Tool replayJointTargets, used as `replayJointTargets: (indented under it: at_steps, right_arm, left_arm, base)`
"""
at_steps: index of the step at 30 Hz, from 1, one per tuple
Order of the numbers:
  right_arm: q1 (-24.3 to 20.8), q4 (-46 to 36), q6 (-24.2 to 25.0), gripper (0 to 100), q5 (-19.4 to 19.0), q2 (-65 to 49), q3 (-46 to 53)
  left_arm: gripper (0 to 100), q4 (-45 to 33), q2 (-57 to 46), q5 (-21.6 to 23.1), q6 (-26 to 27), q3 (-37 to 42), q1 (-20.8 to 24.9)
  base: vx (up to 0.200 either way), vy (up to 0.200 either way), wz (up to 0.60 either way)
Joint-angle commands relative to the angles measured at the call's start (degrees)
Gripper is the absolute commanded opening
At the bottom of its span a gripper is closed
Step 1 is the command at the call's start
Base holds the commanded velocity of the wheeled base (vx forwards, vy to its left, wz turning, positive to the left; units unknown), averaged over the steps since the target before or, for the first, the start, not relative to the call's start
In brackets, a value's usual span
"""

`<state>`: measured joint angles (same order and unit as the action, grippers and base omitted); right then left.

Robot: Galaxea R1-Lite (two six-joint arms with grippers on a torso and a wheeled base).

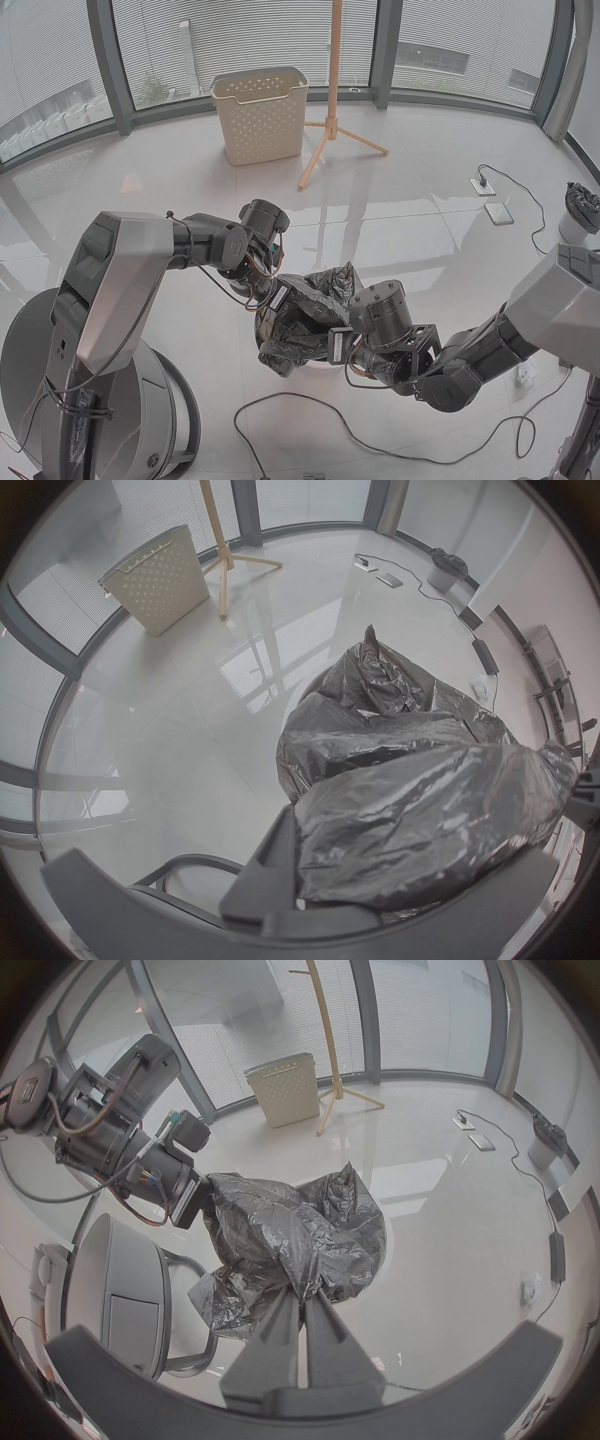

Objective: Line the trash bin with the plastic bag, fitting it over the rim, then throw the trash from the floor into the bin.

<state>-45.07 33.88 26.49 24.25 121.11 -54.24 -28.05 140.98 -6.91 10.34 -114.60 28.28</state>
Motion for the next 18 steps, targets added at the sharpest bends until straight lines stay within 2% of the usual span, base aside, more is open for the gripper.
replayJointTargets:
  at_steps: [1,6,14,15,18]
  right_arm:
    - [-0.63,-0.65,1.28,0,-0.25,-0.09,0.97]
    - [-3.10,-2.68,5.15,0,-2.10,-0.88,1.33]
    - [-2.22,-2.94,5.15,0,-3.42,-1.32,1.06]
    - [0.68,-2.85,4.18,0,-4.12,-1.23,1.15]
    - [3.32,-2.59,2.34,0,-4.21,-1.14,1.33]
  left_arm:
    - [0,-0.87,-0.45,0.06,0.12,0.01,0.19]
    - [0,-2.62,-0.80,0.32,0.39,0.01,0.37]
    - [0,-2.89,-0.45,0.23,0.56,0.01,0.63]
    - [0,-2.01,0.08,0.06,0.39,0.01,0.99]
    - [0,-1.48,0.52,-0.29,0.12,0.01,1.07]
  base:
    - [0.000,0.000,0.00]
    - [0.000,0.000,0.00]
    - [0.000,0.000,0.00]
    - [0.000,0.000,0.00]
    - [0.000,0.000,0.00]
